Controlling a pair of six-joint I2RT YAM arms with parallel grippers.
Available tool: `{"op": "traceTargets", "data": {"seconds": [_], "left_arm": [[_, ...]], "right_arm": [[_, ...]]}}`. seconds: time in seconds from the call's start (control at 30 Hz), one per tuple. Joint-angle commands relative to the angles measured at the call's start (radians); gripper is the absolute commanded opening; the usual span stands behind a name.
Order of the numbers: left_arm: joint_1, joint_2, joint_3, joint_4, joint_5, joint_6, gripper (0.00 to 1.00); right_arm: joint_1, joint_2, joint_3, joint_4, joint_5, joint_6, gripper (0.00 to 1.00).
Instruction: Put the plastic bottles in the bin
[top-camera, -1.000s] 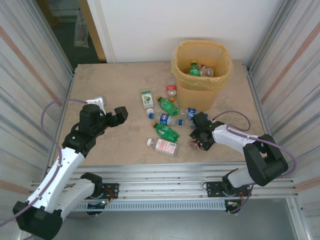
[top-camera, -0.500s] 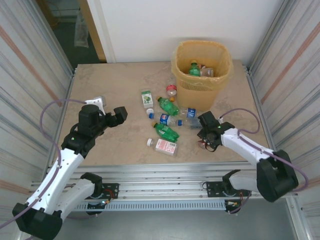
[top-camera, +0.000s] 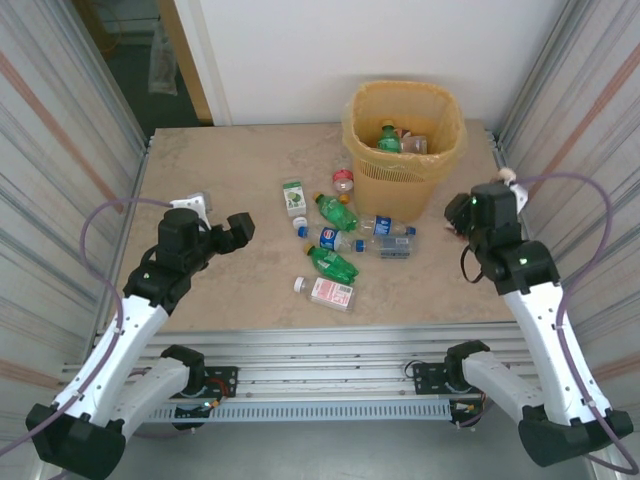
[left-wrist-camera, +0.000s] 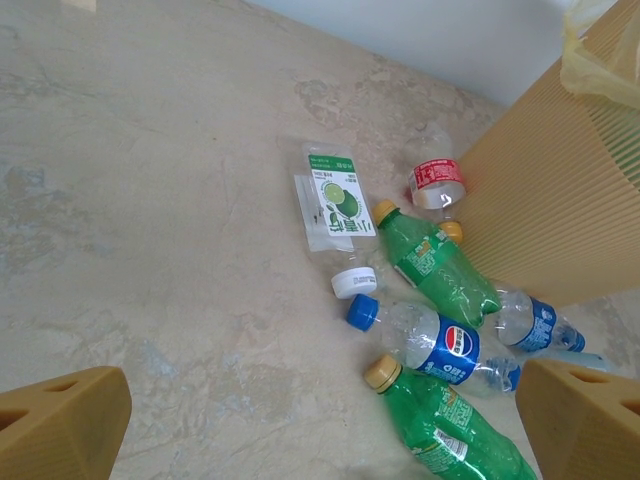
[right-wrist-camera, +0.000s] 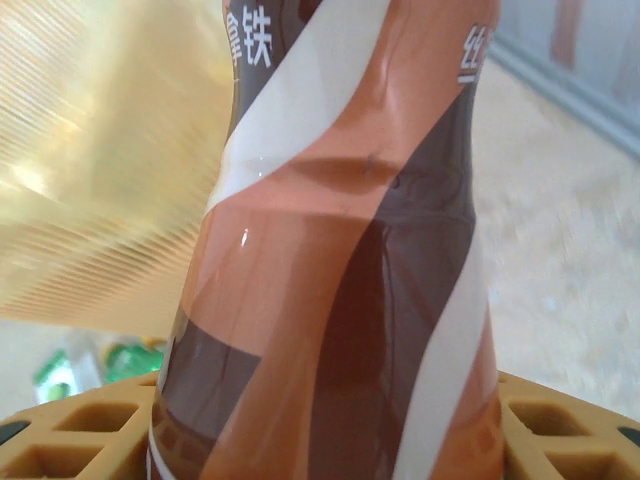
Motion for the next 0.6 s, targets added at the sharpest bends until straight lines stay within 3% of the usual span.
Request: {"op": "traceTargets", "data": {"seconds": [0.0, 0.27, 0.57], "left_arm": [[0.009, 0.0, 0.0, 0.026, 0.006, -0.014, 0.99], [0.009, -0.027, -0.012, 0.018, -0.001, -0.021, 0.99], [0.009, -0.078, -0.013, -0.024, -0.026, -0.019, 0.99]], "right_arm": [[-0.01, 0.083, 0.146, 0.022, -0.031, -0.198, 0.54], [-0.025, 0.374, 0.489, 0.113, -0.318, -0.358, 0.53], [-0.025, 0.727, 0.86, 0.034, -0.489, -0.444, 0.51]]}}
